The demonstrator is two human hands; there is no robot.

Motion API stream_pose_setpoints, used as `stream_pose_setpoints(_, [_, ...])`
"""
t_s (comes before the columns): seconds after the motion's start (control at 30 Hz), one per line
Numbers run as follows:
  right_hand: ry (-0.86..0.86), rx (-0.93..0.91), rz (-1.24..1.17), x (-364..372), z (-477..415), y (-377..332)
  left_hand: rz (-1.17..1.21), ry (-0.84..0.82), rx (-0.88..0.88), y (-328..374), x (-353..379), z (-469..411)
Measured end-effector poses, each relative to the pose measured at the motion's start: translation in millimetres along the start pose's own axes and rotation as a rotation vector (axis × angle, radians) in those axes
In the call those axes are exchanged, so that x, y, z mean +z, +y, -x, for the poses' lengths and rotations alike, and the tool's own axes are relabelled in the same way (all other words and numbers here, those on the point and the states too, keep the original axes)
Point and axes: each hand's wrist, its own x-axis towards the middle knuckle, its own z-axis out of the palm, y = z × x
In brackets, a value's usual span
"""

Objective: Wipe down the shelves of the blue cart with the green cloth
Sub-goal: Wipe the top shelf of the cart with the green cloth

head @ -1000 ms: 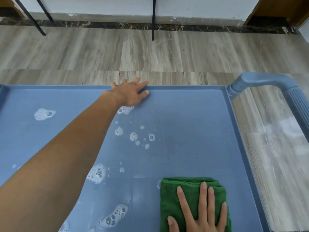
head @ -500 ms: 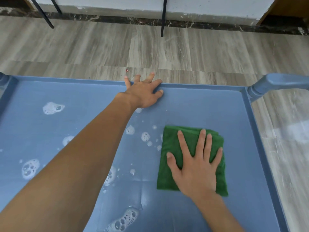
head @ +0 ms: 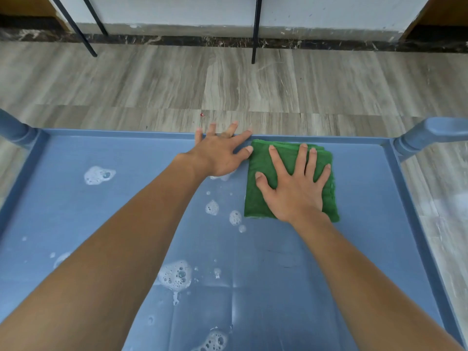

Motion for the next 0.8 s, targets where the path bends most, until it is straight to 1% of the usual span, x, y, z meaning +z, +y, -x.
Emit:
stream_pose_setpoints(0.1, [-0.008,0.002,0.011,-0.6,-1.1,-0.2,-0.028,0.036,-0.066,-10.1,7.4,11.4])
stream_pose_setpoints(0.23, [-0.014,0.002,0.011,-2.8,-1.1,-0.5,-0.065,0.067,-0.032,-13.5,11.1,12.9])
stream_pose_setpoints(0.4, [-0.021,0.003,0.008,-2.1,19.1,2.4,-0.056,0.049,-0.022,-14.6,9.4,12.4])
stream_pose_setpoints(0.53, [-0.020,-0.009,0.025,0.2,63.8,7.5,-0.043,0.048,-0.021,-14.8,9.1,13.3])
stream_pose_setpoints(0.63, [-0.026,-0.023,0.031,-1.3,112.9,11.1,-0.040,0.045,-0.020,-15.9,10.1,12.1])
stream_pose_setpoints(0.8, [0.056,-0.064,0.018,9.1,207.9,23.4,-0.041,0.059,-0.018,-18.7,13.6,8.9])
